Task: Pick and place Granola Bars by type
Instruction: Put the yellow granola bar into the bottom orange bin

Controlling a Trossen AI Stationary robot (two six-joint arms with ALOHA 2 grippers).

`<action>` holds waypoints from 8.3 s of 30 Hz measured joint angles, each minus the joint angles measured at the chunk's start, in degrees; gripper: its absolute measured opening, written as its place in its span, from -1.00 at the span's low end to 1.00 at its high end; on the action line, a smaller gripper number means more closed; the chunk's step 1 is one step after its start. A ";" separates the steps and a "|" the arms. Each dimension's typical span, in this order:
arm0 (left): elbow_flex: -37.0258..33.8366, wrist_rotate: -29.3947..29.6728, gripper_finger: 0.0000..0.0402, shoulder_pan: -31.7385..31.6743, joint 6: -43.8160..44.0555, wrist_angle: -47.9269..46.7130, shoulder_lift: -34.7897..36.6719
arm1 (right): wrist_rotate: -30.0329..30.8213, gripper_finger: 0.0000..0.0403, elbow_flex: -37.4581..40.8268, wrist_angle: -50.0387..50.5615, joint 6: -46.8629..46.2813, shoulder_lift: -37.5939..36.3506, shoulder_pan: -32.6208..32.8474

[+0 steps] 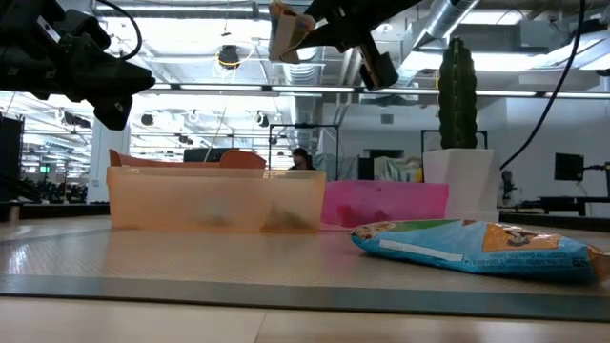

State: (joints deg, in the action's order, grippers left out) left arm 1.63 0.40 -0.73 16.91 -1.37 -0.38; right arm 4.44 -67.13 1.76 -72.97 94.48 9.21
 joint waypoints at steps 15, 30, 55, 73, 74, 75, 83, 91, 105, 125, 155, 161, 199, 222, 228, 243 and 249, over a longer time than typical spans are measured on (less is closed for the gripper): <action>0.00 0.01 -0.78 0.01 0.00 0.00 0.01 | -2.38 -0.99 -9.44 10.65 3.00 5.88 -5.21; 0.00 -0.03 -0.78 0.01 0.00 -0.01 0.02 | -4.65 -0.99 -26.61 22.00 3.98 20.93 -12.52; 0.00 0.00 -0.78 0.01 0.00 -0.01 0.01 | -1.48 -0.99 -27.30 27.99 2.49 21.18 -14.70; 0.00 0.00 -0.78 0.02 0.00 -0.01 0.02 | -3.20 -0.99 -28.12 28.09 0.88 26.65 -15.37; 0.00 -0.01 -0.78 0.00 0.00 0.00 0.02 | -3.27 -0.99 -28.11 28.02 0.70 26.71 -15.46; 0.00 -0.02 -0.78 0.02 0.00 -0.02 0.02 | -3.27 -0.99 -28.11 28.02 0.43 26.71 -15.52; 0.00 0.00 -0.78 0.00 0.00 -0.02 0.02 | -3.03 -0.99 -28.13 27.85 -0.59 26.71 -15.78; 0.00 0.00 -0.78 0.02 0.01 0.00 0.02 | -3.07 -0.89 -28.13 27.81 -0.59 26.71 -15.76; 0.00 0.00 -0.78 0.00 0.00 0.00 0.02 | -3.18 -0.62 -28.13 27.84 -1.11 26.71 -15.76; 0.00 0.00 -0.78 0.00 0.00 -0.02 0.02 | -5.29 -0.62 -29.40 28.31 1.55 25.09 -12.80; 0.00 -0.01 -0.78 0.02 0.00 -0.01 0.01 | -1.98 0.04 -33.94 58.93 27.02 14.03 8.79; 0.00 0.00 -0.78 0.02 0.00 -0.01 0.02 | 0.06 0.27 -33.49 63.06 27.11 14.34 13.52; 0.00 0.00 -0.78 0.00 0.00 -0.01 0.01 | 0.11 0.29 -26.12 53.12 22.91 26.41 21.11; 0.00 0.00 -0.78 0.02 0.00 0.00 0.02 | 0.03 0.22 -26.14 51.41 21.92 31.43 21.05; 0.00 0.00 -0.78 0.01 0.00 -0.01 0.02 | 0.03 -0.07 -26.14 51.06 21.92 31.47 21.07; 0.00 0.00 -0.78 0.02 0.02 -0.02 0.00 | -1.20 -0.75 -25.99 49.45 19.16 30.81 20.46; 0.00 -0.01 -0.78 0.01 0.00 -0.01 0.01 | -5.13 -0.82 -25.98 41.98 18.87 29.54 19.25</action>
State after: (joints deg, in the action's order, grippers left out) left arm 1.63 0.40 -0.72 16.91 -1.37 -0.37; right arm -0.69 -93.11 43.73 -54.10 124.02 28.46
